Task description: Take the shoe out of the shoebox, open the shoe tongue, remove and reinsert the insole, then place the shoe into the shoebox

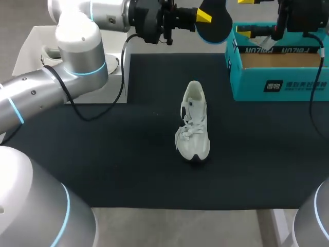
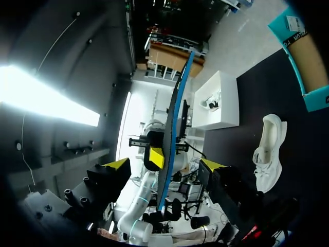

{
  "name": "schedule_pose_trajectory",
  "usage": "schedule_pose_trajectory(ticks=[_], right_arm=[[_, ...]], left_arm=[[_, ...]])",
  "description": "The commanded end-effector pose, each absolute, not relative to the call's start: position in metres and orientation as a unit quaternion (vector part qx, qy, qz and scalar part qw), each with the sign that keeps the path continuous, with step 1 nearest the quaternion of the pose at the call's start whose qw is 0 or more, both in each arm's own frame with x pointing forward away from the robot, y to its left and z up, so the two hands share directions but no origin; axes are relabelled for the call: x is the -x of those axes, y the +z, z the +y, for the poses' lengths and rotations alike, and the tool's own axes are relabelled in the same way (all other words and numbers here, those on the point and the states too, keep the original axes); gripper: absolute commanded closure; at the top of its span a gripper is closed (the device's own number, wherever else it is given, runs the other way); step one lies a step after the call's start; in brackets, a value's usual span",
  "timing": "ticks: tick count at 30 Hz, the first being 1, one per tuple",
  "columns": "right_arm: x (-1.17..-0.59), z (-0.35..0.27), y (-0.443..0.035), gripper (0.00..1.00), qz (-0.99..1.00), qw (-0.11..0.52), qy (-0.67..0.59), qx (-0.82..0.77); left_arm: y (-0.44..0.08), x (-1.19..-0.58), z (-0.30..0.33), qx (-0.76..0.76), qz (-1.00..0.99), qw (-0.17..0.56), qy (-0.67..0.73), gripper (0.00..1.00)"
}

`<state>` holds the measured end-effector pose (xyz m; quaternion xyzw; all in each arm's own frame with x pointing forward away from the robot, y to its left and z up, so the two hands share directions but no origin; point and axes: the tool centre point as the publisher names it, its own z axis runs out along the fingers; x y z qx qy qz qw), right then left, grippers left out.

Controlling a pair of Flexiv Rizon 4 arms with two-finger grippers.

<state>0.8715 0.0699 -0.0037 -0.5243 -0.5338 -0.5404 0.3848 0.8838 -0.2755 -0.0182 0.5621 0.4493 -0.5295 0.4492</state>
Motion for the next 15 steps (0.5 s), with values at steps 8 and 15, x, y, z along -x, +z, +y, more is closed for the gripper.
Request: schedule_pose_trajectory(ticks=[8, 15], right_arm=[[-0.882, 0.086, -0.008, 0.66, -0.548, 0.389, -0.522, 0.526], [-0.882, 0.091, -0.010, 0.73, -0.550, 0.392, -0.519, 0.524]], left_arm=[[-0.019, -0.893, -0.285, -0.571, 0.437, 0.469, -0.513, 1.00], [-0.018, -0.895, -0.290, -0.570, 0.432, 0.474, -0.512, 1.00]])
